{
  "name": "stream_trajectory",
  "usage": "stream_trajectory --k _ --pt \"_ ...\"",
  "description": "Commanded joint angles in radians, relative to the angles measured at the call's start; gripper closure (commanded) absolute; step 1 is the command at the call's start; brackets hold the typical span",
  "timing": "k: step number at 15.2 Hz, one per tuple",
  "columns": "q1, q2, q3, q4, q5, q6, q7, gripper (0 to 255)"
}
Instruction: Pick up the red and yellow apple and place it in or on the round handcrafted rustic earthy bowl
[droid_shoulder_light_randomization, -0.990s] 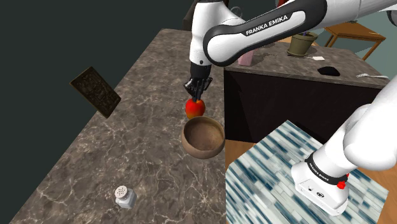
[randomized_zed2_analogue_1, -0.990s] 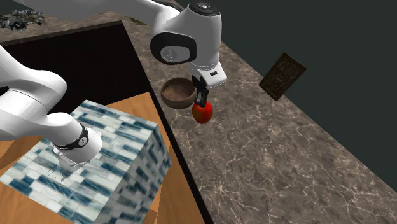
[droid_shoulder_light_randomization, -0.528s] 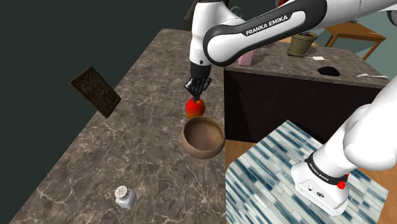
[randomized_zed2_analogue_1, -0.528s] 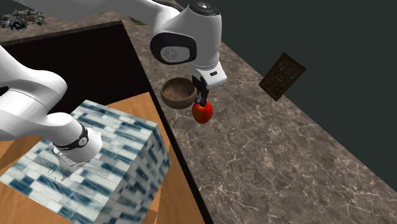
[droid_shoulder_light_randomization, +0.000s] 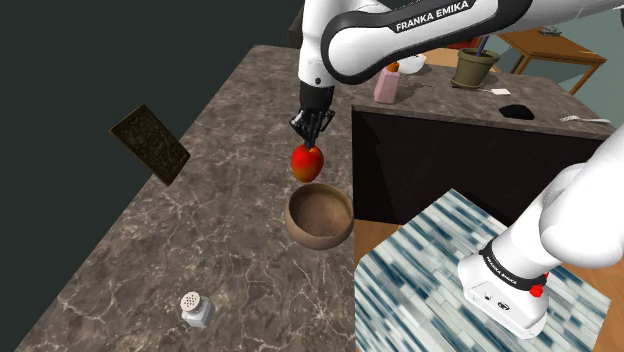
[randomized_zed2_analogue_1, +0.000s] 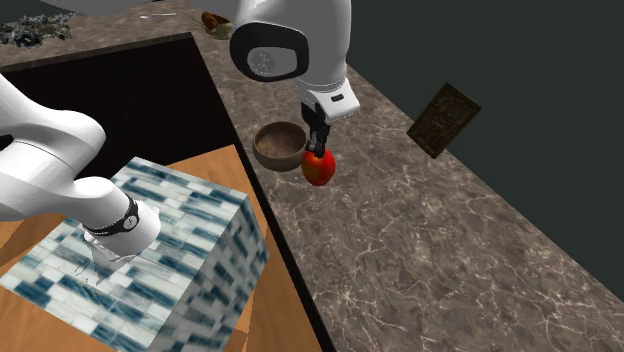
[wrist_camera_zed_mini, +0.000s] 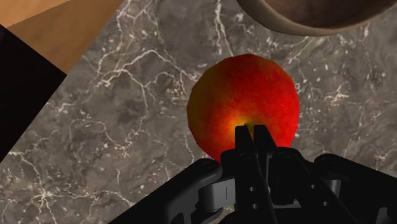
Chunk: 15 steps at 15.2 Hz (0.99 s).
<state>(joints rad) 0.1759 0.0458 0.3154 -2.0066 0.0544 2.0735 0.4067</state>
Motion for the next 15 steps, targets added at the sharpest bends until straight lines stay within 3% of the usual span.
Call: stream_trajectory --k 1,15 --pt "-0.001 -0.009 -0.001 0.019 0.003 -0.028 -0.001 255" --pt "-0.004 -0.045 -0.003 0.168 0.010 -0.211 0.001 255"
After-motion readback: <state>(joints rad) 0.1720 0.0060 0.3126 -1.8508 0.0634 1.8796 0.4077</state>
